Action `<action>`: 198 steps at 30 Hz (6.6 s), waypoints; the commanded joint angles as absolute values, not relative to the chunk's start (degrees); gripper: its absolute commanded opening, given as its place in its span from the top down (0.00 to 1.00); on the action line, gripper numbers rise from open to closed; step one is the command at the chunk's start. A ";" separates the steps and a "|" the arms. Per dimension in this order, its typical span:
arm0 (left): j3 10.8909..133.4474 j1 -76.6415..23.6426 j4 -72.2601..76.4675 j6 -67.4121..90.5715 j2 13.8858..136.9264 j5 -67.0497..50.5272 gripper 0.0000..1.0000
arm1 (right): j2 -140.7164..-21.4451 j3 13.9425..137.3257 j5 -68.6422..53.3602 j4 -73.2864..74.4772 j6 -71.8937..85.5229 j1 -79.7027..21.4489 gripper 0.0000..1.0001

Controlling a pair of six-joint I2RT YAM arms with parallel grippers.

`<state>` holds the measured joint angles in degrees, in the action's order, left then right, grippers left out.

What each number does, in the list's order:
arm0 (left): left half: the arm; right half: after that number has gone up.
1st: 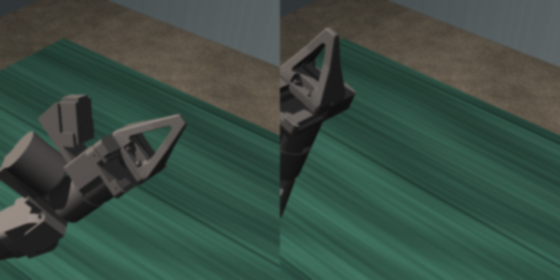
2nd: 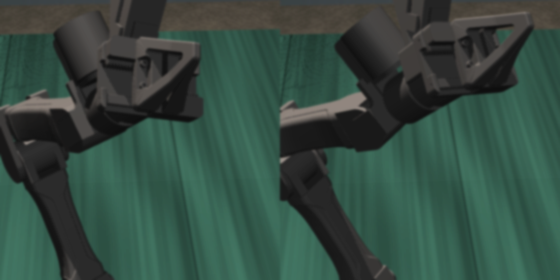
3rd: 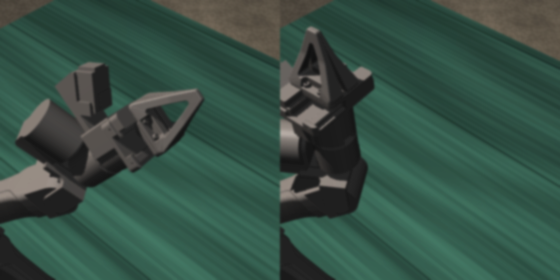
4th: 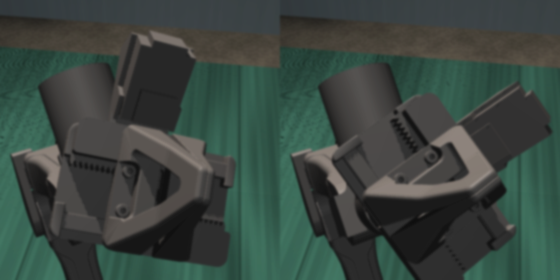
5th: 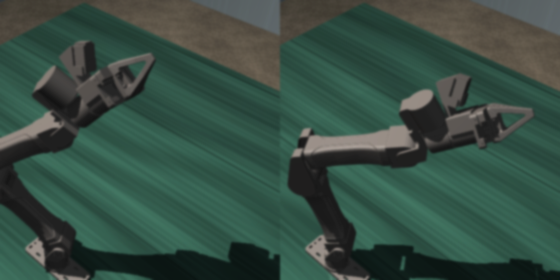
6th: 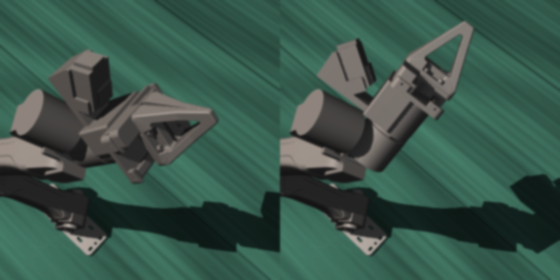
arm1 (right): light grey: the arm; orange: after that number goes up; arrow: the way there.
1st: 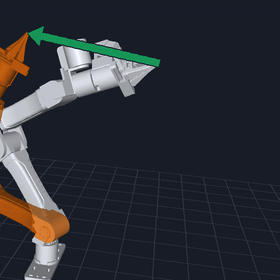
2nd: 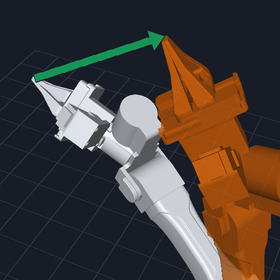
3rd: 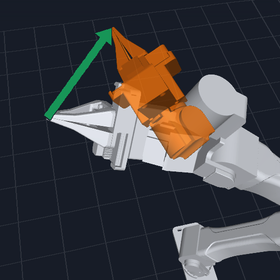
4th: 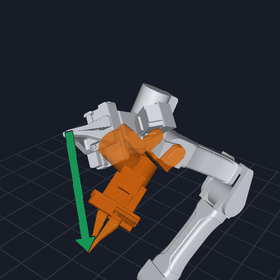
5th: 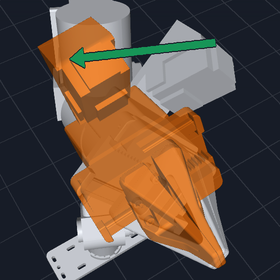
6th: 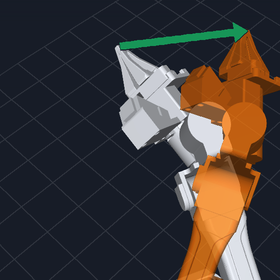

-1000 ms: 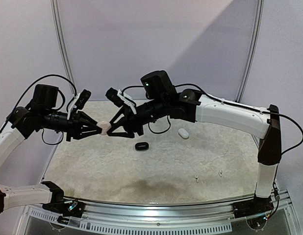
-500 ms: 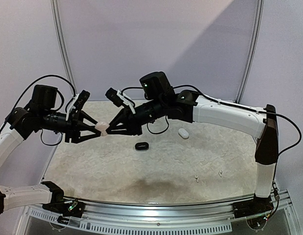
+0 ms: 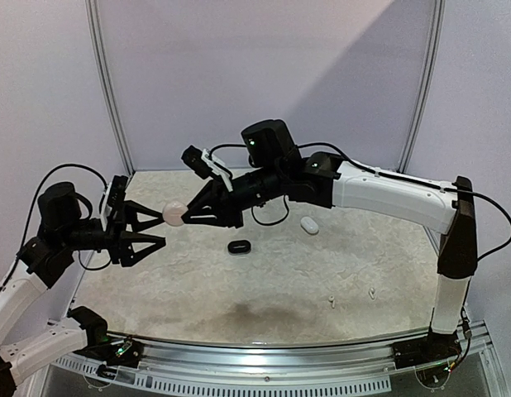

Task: Insert the wireless bluetooth earbuds into the charging case
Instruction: Pass from the left arm to the right, then pass from the right arm to the left, then open the charging case, then pick up the left earbud from the center of the board.

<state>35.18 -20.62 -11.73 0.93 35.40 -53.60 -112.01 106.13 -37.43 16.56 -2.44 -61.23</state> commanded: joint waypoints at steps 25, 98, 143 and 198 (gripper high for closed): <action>35.06 -22.63 4.57 9.35 42.89 -56.54 0.65 | -108.55 106.17 -35.33 14.76 -5.23 -61.83 1.00; 41.28 -28.21 -17.83 -18.78 39.35 -51.37 1.00 | -112.89 110.02 -29.52 18.89 -4.83 -61.91 0.48; 35.04 -28.21 -8.91 -1.80 38.95 -48.64 1.00 | -101.46 63.96 3.99 64.15 36.47 -30.46 0.49; 34.99 -28.21 -6.57 -3.00 35.71 -45.36 1.00 | -98.33 49.89 -5.74 49.62 40.71 -30.16 0.97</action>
